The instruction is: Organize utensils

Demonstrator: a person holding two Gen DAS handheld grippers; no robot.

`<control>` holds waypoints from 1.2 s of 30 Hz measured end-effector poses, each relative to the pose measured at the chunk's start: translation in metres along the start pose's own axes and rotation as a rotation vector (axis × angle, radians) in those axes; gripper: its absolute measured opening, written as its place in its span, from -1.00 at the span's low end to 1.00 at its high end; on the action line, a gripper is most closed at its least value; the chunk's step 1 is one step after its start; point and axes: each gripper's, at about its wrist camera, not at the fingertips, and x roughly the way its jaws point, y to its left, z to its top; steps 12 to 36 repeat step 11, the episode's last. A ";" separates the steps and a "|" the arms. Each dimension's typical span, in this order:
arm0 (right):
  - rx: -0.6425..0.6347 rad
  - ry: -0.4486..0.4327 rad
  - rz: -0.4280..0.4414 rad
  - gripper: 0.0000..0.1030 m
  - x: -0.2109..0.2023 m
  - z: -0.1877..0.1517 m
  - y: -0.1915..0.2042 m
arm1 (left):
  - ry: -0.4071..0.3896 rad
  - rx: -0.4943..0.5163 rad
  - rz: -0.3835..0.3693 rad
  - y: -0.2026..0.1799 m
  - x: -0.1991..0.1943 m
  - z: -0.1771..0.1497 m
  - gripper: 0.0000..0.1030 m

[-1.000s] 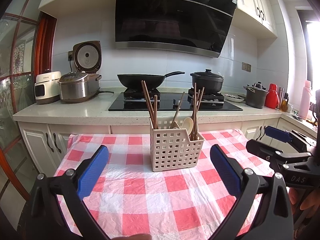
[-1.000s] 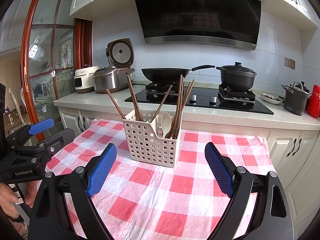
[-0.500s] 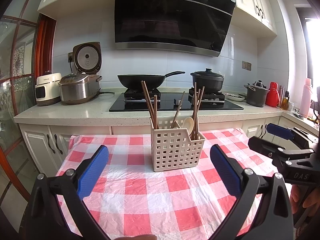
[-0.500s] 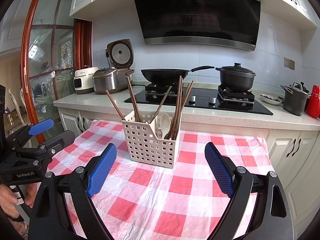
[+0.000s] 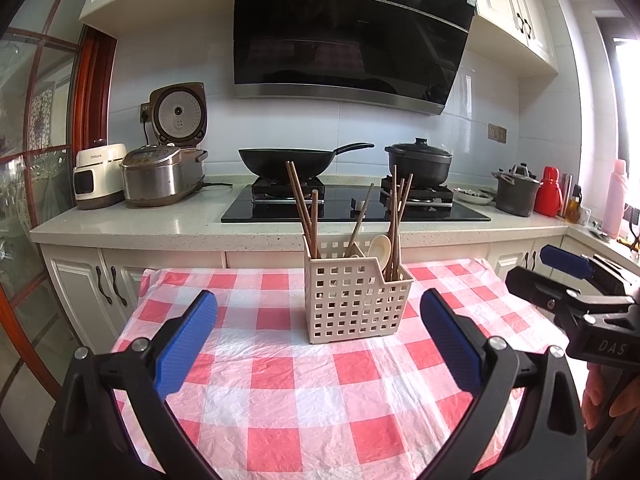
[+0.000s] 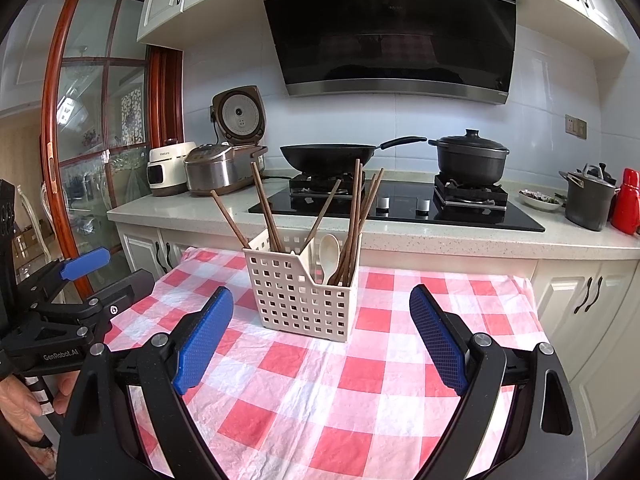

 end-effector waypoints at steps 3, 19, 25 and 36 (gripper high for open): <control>-0.002 0.000 -0.001 0.64 0.000 -0.001 0.000 | -0.004 0.008 0.016 0.000 -0.001 0.000 0.91; -0.002 -0.002 -0.002 0.64 -0.002 -0.001 0.001 | 0.016 -0.005 0.001 0.003 0.000 0.001 0.91; -0.002 -0.002 -0.002 0.64 -0.002 -0.001 0.001 | 0.016 -0.005 0.001 0.003 0.000 0.001 0.91; -0.002 -0.002 -0.002 0.64 -0.002 -0.001 0.001 | 0.016 -0.005 0.001 0.003 0.000 0.001 0.91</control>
